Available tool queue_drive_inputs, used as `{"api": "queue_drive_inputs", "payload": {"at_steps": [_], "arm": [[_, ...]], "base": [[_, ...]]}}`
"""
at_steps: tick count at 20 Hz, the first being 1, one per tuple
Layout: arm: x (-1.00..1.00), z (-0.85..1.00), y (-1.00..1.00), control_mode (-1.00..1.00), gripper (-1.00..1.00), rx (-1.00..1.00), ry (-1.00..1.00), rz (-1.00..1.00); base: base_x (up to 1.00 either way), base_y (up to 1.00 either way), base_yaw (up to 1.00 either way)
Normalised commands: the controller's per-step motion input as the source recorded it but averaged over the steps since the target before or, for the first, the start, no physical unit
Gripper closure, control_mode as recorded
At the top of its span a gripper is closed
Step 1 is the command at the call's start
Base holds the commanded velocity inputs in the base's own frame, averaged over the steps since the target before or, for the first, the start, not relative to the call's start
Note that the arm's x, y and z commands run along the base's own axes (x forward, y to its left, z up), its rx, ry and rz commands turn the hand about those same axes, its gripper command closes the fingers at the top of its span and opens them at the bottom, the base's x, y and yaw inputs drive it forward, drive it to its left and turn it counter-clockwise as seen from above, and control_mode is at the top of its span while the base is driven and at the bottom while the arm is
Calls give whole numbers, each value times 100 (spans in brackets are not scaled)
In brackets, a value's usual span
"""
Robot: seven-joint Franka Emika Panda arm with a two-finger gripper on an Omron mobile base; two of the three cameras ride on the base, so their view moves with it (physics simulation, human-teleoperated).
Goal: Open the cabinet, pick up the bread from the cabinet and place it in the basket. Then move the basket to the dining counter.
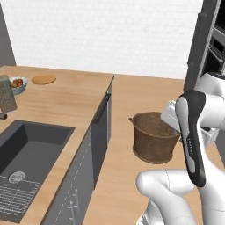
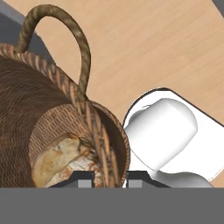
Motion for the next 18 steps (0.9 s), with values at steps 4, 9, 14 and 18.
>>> {"api": "queue_drive_inputs", "payload": {"at_steps": [4,9,14,18], "arm": [[0,0,0,100,100,0,0,0],[0,0,0,100,100,0,0,0],[0,0,0,100,100,0,0,0],[0,0,0,100,100,0,0,0]], "base": [[100,0,25],[100,0,39],[100,-15,49],[100,-30,48]]}}
